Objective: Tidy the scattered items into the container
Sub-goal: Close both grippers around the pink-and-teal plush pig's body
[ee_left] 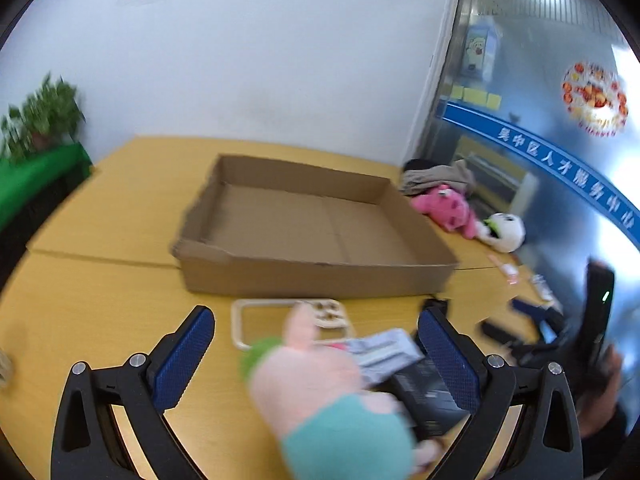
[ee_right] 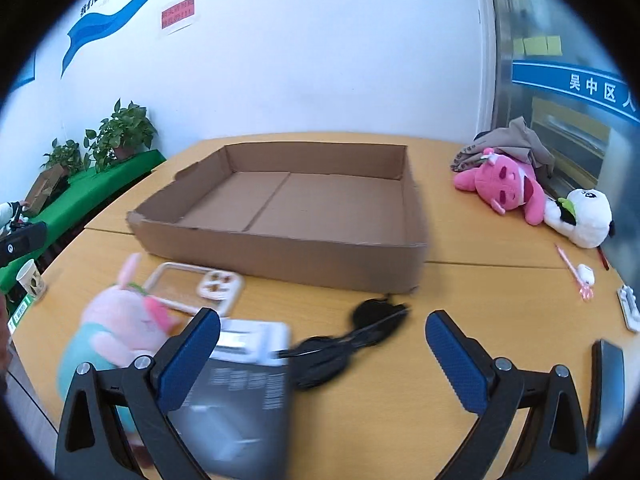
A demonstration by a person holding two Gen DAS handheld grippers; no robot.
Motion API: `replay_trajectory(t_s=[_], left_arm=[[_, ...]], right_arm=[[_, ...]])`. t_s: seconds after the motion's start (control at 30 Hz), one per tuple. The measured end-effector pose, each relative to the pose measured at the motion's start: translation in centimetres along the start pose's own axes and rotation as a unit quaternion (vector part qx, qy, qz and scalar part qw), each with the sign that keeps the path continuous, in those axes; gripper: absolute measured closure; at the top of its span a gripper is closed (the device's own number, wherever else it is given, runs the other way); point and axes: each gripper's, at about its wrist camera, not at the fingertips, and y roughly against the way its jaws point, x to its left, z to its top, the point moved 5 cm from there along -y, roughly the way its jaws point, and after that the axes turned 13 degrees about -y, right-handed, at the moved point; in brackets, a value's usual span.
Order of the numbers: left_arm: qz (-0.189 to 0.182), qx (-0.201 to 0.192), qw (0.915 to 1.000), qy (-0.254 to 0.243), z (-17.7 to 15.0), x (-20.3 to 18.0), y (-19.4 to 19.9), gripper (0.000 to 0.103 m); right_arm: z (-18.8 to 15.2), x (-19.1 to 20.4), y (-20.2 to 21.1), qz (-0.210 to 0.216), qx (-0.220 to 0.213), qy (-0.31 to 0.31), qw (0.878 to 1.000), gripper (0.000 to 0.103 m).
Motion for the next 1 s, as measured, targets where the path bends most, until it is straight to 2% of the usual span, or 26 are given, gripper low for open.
replay_trajectory(t_s=[0.13, 0.27, 0.5, 0.73, 1.0], left_arm=[[0.026, 0.026, 0.9993, -0.008, -0.8, -1.7, -1.5, 0.000], [0.028, 0.049, 0.9984, 0.008, -2.7, -1.4, -1.8, 0.000], [0.020, 0.071, 0.9964, 0.041, -4.5, 0.3, -2.6, 0.000], [-0.007, 0.085, 0.9951, 0.049, -5.4, 0.6, -3.7, 0.000], [-0.021, 0.106, 0.9927, 0.054, -6.7, 0.8, -4.5, 0.000]], right_arm=[[-2.6, 3.7, -0.8, 0.048, 0.050, 0.018, 0.997, 0.001], [-3.6, 5.9, -0.9, 0.070, 0.068, 0.043, 0.994, 0.001], [-5.1, 8.0, -1.3, 0.118, 0.106, 0.047, 0.986, 0.001], [-6.5, 9.7, -1.8, 0.129, 0.133, 0.067, 0.980, 0.001], [-6.7, 10.5, -2.0, 0.135, 0.141, 0.073, 0.978, 0.001]])
